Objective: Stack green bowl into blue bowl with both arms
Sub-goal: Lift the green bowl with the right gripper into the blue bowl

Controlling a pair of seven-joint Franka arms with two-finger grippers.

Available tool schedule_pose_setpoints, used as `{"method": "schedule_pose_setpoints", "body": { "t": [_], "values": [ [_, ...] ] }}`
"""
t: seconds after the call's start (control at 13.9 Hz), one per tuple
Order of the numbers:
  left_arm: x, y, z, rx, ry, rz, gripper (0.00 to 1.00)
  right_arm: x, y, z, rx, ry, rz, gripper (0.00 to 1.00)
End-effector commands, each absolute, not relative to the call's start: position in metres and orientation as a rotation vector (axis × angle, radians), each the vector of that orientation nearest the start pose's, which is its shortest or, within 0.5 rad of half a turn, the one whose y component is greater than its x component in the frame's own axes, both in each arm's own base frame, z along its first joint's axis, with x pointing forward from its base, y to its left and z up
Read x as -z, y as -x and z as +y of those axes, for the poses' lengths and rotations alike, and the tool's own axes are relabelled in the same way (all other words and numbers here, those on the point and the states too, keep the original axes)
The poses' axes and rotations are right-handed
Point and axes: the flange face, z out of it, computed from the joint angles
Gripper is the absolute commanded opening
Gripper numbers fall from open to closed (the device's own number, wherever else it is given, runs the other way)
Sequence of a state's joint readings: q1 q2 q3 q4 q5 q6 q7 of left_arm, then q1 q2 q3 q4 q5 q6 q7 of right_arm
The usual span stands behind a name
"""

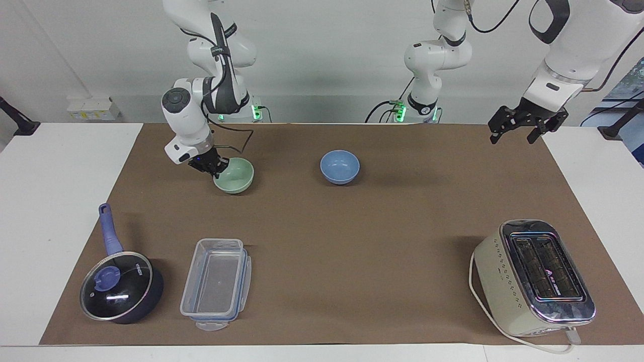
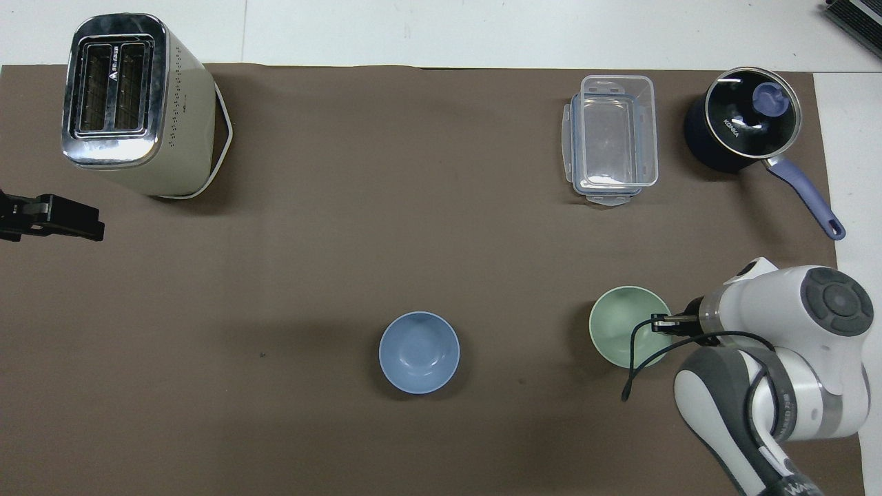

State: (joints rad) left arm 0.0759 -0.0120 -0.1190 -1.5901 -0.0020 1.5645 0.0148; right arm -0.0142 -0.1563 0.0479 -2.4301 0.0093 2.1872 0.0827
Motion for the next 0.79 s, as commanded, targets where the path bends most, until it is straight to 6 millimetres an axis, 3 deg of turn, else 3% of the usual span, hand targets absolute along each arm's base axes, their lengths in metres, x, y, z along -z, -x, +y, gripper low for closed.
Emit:
{"method": "schedule_pose_setpoints", "body": {
  "t": [0.0, 0.14, 0.22, 0.36, 0.65, 0.72],
  "values": [
    [-0.623, -0.548, -0.021, -0.038, 3.119, 0.069, 1.00, -0.408, -0.455, 0.054, -0.091, 3.134, -0.004, 0.00],
    [-0.623, -0.548, -0.022, -0.038, 3.119, 0.071, 1.00, -0.433, -0.458, 0.098, -0.075, 3.138, 0.005, 0.00],
    [-0.623, -0.548, -0.021, -0.038, 3.119, 0.069, 1.00, -0.441, -0.455, 0.132, -0.048, 3.137, 0.014, 0.00],
    [-0.623, -0.548, -0.021, -0.038, 3.119, 0.069, 1.00, -0.449, -0.447, 0.181, 0.008, 3.109, 0.015, 0.00],
    [-0.623, -0.548, -0.021, -0.038, 3.119, 0.069, 1.00, -0.440, -0.433, 0.278, 0.020, 3.000, 0.059, 0.00],
    [-0.623, -0.548, -0.021, -0.038, 3.119, 0.069, 1.00, -0.438, -0.434, 0.290, 0.019, 3.001, 0.073, 0.00]
  ]
}}
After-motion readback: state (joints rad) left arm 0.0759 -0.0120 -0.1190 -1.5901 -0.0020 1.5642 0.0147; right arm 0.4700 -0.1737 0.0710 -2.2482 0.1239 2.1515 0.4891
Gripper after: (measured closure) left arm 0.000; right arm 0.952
